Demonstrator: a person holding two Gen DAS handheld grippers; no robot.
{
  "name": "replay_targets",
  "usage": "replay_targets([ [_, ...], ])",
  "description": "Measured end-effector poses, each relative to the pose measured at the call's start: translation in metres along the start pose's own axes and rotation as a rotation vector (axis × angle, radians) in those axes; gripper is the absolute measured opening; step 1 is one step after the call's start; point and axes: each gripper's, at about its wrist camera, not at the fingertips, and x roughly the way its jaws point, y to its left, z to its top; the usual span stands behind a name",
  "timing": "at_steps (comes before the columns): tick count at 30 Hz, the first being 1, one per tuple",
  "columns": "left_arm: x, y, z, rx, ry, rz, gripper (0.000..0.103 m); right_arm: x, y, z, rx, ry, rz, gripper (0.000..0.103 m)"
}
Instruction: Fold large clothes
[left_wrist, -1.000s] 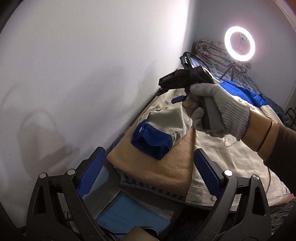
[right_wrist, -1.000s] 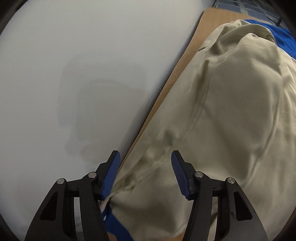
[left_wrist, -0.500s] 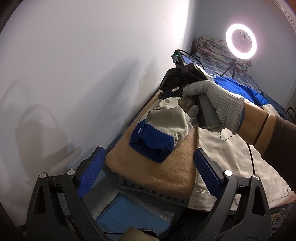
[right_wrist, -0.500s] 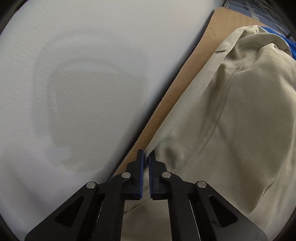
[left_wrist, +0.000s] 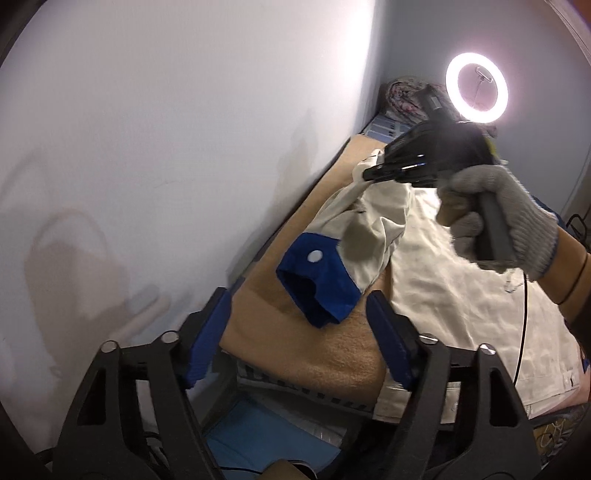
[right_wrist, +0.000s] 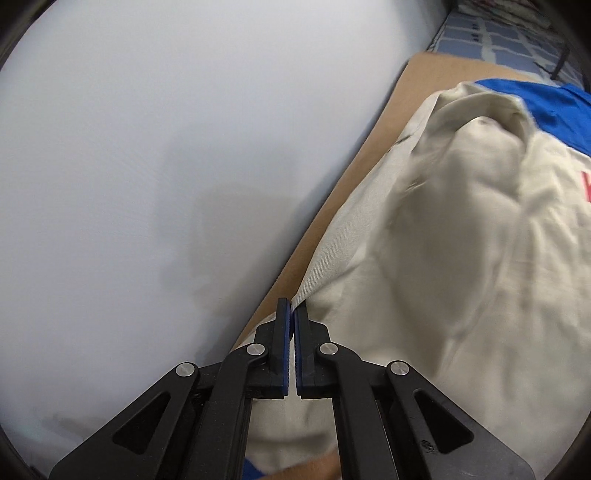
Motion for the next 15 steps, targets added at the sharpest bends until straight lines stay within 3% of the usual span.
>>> replay_targets([
  [12,-0.009,-0.034,0.005,0.058,-0.009,-0.102,0.071,-0.113,-0.058,-0.060,0.057,-0.085,0.012,0.001],
  [15,-0.011,-0.045,0.006,0.077,-0.014,-0.125,0.071,-0.120,-0.076,-0.079,0.100,-0.099,-0.002,0.001],
])
